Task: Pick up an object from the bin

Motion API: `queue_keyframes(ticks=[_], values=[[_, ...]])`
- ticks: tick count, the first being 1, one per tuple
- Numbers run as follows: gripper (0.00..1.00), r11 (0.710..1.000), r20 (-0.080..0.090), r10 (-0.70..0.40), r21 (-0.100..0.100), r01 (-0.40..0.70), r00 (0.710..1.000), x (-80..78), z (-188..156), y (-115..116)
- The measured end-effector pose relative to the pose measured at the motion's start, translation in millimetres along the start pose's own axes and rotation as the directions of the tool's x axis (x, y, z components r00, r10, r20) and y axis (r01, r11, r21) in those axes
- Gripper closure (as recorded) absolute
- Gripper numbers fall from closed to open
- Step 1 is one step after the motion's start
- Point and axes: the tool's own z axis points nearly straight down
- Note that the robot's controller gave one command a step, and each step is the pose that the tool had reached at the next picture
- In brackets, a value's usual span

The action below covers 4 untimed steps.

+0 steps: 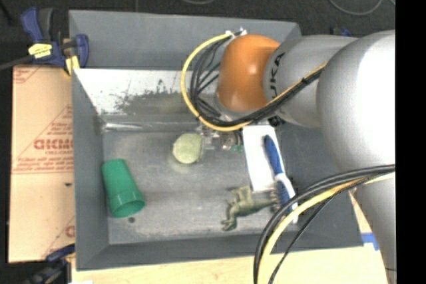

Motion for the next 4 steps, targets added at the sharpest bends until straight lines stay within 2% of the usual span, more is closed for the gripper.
queue_keyframes(ticks=[2,4], values=[[1.00,1.000,-0.001,0.000,0.000,0.000,1.000,0.3,-1,0],[1.00,1.000,-0.006,0.001,0.000,-0.001,1.000,0.9,-27,0]])
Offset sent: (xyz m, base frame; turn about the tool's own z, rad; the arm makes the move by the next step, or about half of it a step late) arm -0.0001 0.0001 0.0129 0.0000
